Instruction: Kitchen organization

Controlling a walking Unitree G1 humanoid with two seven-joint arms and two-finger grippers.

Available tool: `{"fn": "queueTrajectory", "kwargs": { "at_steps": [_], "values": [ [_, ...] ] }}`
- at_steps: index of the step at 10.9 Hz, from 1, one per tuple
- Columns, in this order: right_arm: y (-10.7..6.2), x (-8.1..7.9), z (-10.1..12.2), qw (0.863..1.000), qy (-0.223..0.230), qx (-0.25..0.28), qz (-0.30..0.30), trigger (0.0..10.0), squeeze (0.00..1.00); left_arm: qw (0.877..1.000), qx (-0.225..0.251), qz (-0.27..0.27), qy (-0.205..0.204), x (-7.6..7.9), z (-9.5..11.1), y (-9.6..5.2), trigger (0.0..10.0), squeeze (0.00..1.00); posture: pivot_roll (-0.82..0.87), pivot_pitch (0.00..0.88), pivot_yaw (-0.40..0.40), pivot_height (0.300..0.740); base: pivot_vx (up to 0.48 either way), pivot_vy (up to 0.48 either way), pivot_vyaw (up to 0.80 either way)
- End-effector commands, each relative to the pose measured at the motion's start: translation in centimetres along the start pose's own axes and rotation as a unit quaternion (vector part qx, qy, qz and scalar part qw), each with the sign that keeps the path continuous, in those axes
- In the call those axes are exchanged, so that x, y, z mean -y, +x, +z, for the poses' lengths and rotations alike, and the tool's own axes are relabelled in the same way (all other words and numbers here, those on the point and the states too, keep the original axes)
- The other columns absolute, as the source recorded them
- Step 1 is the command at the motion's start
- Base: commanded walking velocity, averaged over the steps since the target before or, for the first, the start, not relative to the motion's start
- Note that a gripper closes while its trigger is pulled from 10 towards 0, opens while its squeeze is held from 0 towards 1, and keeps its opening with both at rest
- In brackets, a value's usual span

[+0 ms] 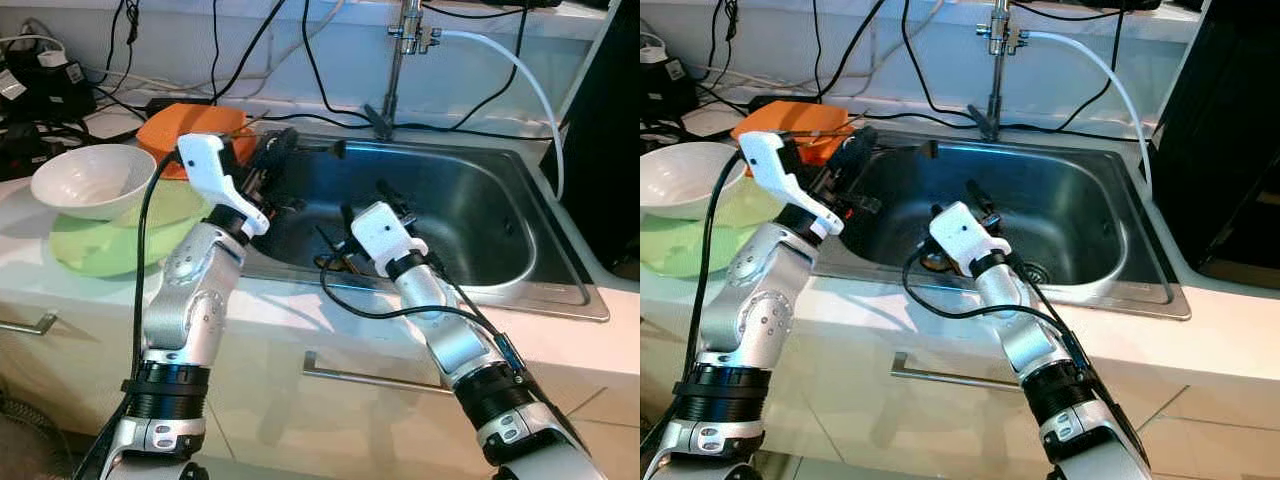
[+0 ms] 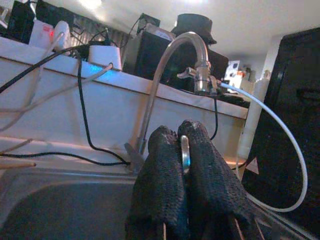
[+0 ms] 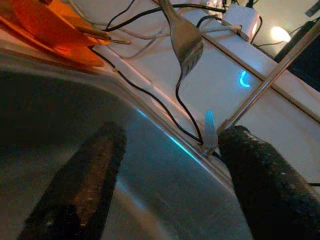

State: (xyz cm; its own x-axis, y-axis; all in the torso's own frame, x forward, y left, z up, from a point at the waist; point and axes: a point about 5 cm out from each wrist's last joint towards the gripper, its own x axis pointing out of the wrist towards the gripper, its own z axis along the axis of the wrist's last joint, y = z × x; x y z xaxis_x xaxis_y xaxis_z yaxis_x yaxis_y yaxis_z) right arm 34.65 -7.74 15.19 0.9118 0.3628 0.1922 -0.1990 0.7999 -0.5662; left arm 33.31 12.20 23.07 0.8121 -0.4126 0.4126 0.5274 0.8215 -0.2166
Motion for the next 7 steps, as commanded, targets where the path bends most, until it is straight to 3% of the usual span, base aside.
{"fn": "queueTrajectory", "kwargs": {
  "at_steps": [1, 7],
  "values": [
    [0.27, 0.15, 0.31, 1.000, -0.006, 0.008, -0.001, 10.0, 1.00, 1.000, 0.000, -0.003, -0.002, 0.00, 0.08, -0.01, 10.0, 0.00, 0.21, 0.000, 0.017, 0.740, 0.000, 0.000, 0.00],
    [0.27, 0.15, 0.31, 1.000, -0.006, 0.008, -0.001, 10.0, 1.00, 1.000, 0.000, -0.003, -0.002, 0.00, 0.08, -0.01, 10.0, 0.00, 0.21, 0.000, 0.017, 0.740, 0.000, 0.000, 0.00]
  ]
}}
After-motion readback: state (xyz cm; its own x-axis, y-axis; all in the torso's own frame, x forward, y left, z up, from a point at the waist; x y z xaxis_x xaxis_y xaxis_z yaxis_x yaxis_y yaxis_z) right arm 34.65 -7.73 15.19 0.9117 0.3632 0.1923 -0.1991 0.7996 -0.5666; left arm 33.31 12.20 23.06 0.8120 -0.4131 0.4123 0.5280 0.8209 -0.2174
